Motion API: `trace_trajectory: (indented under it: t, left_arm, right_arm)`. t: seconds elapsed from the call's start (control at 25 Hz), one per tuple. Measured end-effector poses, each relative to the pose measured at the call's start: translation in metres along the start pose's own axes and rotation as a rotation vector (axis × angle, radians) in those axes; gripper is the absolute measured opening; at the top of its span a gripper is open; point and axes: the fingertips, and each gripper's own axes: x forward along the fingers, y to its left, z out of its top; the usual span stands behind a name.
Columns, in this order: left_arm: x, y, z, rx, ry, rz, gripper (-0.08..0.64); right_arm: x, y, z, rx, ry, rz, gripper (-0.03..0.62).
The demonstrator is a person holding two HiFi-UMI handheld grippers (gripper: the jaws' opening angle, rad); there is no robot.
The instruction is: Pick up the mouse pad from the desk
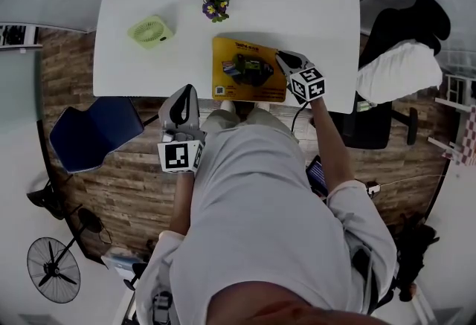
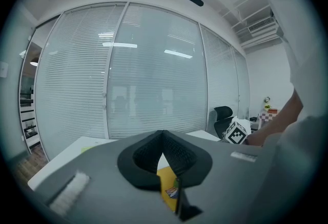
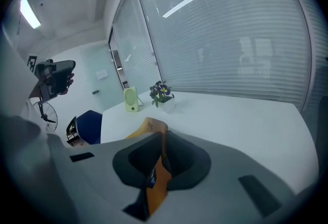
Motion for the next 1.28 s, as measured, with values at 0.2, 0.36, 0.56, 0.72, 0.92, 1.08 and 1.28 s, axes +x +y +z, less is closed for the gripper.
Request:
trace_trajectory:
  t: [0.2,0.36,0.56,0.72,0.92,1.08,1.28]
  left_arm:
    - [0.0,-0.002,0.002,0.0,-0.012,-0.017,-0.01]
    - [-0.001,-0.003,0.002,0.008,-0.019,-0.036,-0.009]
    - [-0.004,-0.004,0.005,0.009,-0.032,-0.052,-0.009]
    - [-0.007,-0.003,0.004,0.008,-0.04,-0.061,-0.011]
    - [-0.009,-0.004,0.007,0.009,-0.054,-0.078,-0.011]
    - [-0.009,-0.005,0.013,0.019,-0.071,-0.094,-0.009]
    - [-0.011,-0.008,0.03,0.05,-0.105,-0.11,-0.01]
  right_arm:
    - [-0.009,0.016,0.019,-0.033,-0.058,-0.017,0.029]
    - [-0.019,0.031,0.036,-0.055,-0.107,-0.035,0.029]
    - [-0.034,0.048,0.059,-0.072,-0.168,-0.045,0.029]
    - [-0.045,0.059,0.076,-0.096,-0.215,-0.06,0.029]
    - [-0.063,0.069,0.102,-0.136,-0.274,-0.094,0.029]
    - [-0.08,0.078,0.126,-0.15,-0.33,-0.116,0.029]
    - [-0.108,0.087,0.159,-0.164,-0.388,-0.168,0.029]
